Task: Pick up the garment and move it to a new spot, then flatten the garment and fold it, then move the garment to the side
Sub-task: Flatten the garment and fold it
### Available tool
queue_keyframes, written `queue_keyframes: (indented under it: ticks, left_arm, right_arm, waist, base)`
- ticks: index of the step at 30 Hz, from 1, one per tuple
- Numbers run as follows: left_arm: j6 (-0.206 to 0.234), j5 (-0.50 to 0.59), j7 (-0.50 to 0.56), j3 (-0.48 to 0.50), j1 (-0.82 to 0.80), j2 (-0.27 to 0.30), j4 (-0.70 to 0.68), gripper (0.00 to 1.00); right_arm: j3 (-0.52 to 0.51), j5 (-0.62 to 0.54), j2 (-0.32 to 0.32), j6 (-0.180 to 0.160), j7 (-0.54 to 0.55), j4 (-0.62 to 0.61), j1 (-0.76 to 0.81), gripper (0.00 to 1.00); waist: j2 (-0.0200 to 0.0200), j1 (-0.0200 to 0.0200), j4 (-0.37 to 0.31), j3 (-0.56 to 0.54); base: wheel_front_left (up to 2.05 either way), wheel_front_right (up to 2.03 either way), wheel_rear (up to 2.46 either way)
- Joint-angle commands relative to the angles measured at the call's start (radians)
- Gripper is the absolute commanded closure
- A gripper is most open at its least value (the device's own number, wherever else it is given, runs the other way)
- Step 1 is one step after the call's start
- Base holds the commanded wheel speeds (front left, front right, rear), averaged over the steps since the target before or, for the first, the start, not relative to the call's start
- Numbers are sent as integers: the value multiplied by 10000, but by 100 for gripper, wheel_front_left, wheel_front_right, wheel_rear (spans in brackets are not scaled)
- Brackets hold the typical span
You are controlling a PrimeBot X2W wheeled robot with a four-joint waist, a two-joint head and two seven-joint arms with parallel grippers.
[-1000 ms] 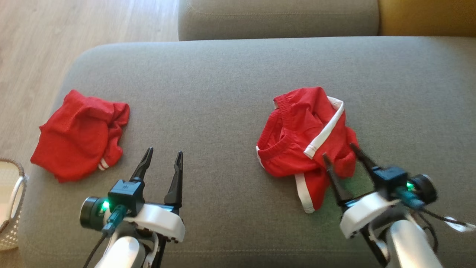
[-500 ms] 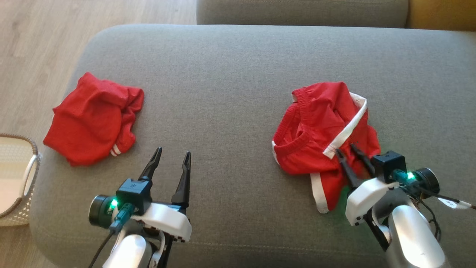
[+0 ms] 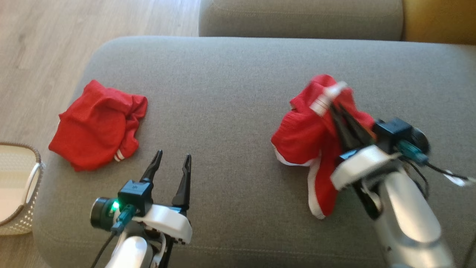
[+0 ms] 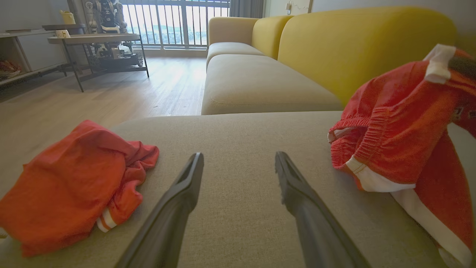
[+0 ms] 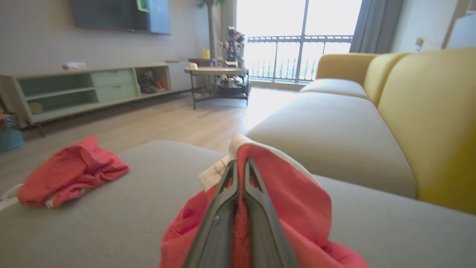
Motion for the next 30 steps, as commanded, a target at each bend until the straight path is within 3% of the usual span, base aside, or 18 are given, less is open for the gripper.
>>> queue_keyframes:
  ticks: [1, 5, 9, 14, 19, 21, 24, 30]
  left_arm:
    - [-52, 115, -122, 408, -202, -20, -246, 0]
    - [-119, 185, -122, 461, -102, -152, -211, 0]
    - [-178, 267, -122, 487, -39, -273, -204, 0]
    - [-341, 372, -122, 452, -60, -387, -169, 0]
    - [-528, 480, -122, 410, -250, -463, -67, 0]
    - [-583, 511, -122, 402, -315, -497, -28, 0]
    - [-626, 548, -122, 443, -345, -548, 41, 0]
    - [-651, 559, -122, 548, -278, -609, 79, 0]
  right_arm:
    - [641, 260, 28, -2, -142, -643, -687, 100]
    - [1648, 1497, 28, -2, 52, -1653, -1264, 100]
    - [1650, 2563, 28, -2, 659, -1895, -1839, 100]
    - [735, 2868, 28, -2, 1599, -214, -2458, 100]
    - [155, 1888, 28, -2, 1534, 2350, -3369, 100]
    - [-3, 1489, 28, -2, 1150, 3208, -3764, 0]
    - [211, 601, 28, -2, 566, 4452, -4373, 0]
    - [258, 273, 28, -2, -151, 4930, -4401, 0]
  waist:
    - [0, 0, -47, -142]
    - [0, 0, -77, -291]
    - [0, 0, -63, -323]
    - [0, 0, 74, -125]
    - [0, 0, 277, 178]
    - [0, 0, 345, 252]
    - [0, 0, 381, 267]
    - [0, 0, 48, -81]
  base:
    - [0, 0, 0]
    - [0, 0, 0]
    - [0, 0, 0]
    - [0, 0, 0]
    - [0, 0, 0]
    - [0, 0, 0]
    - [0, 0, 0]
    - [0, 0, 0]
